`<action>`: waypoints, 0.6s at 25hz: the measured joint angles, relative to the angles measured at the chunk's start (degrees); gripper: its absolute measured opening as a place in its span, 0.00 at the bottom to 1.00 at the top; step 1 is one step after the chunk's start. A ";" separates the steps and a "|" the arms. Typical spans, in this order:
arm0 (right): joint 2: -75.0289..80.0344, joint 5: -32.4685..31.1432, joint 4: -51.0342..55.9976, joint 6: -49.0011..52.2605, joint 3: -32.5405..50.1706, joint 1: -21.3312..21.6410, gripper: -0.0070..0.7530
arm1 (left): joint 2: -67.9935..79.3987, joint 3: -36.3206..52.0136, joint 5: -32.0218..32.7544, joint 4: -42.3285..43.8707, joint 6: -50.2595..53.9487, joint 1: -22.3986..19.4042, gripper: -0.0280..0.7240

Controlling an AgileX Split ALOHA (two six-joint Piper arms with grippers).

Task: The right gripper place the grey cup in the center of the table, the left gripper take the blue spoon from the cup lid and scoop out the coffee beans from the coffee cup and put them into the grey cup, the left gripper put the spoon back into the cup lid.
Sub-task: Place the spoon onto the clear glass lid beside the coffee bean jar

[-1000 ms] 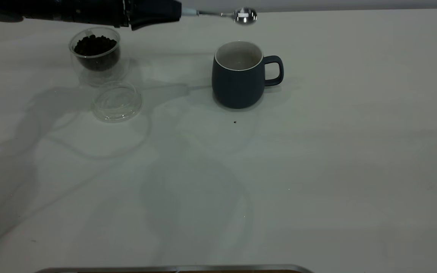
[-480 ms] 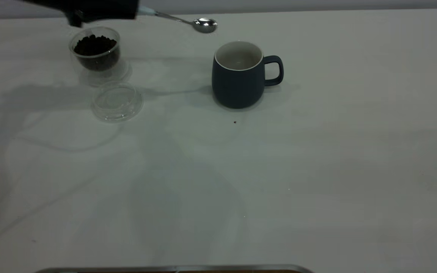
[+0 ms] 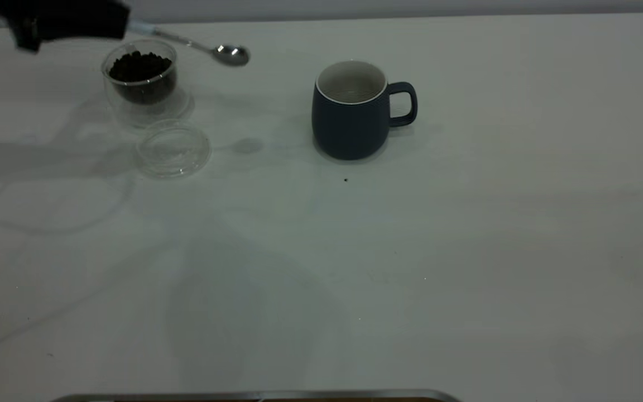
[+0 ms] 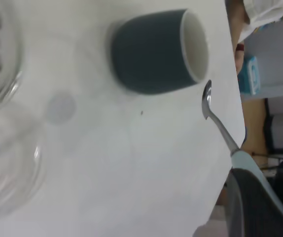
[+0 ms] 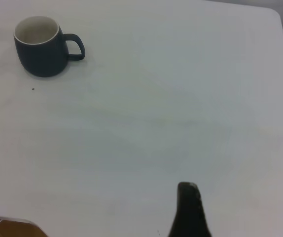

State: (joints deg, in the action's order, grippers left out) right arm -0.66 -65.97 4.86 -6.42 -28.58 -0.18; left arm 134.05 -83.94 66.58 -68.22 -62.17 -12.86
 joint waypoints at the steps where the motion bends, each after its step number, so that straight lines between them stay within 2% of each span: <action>1: 0.00 0.00 0.00 0.00 0.00 0.00 0.79 | -0.06 1.30 0.00 0.00 -0.58 -1.02 0.21; 9: 0.00 0.00 0.00 0.00 0.00 0.00 0.79 | -0.25 7.96 -0.33 0.76 -5.10 -9.02 0.21; 15: 0.00 0.00 0.05 0.00 0.00 0.00 0.79 | -0.25 8.01 -0.40 3.75 -5.36 -11.90 0.21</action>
State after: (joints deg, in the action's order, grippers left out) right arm -0.66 -65.97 4.91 -6.42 -28.58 -0.18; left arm 133.80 -75.93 66.18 -64.47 -67.53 -24.76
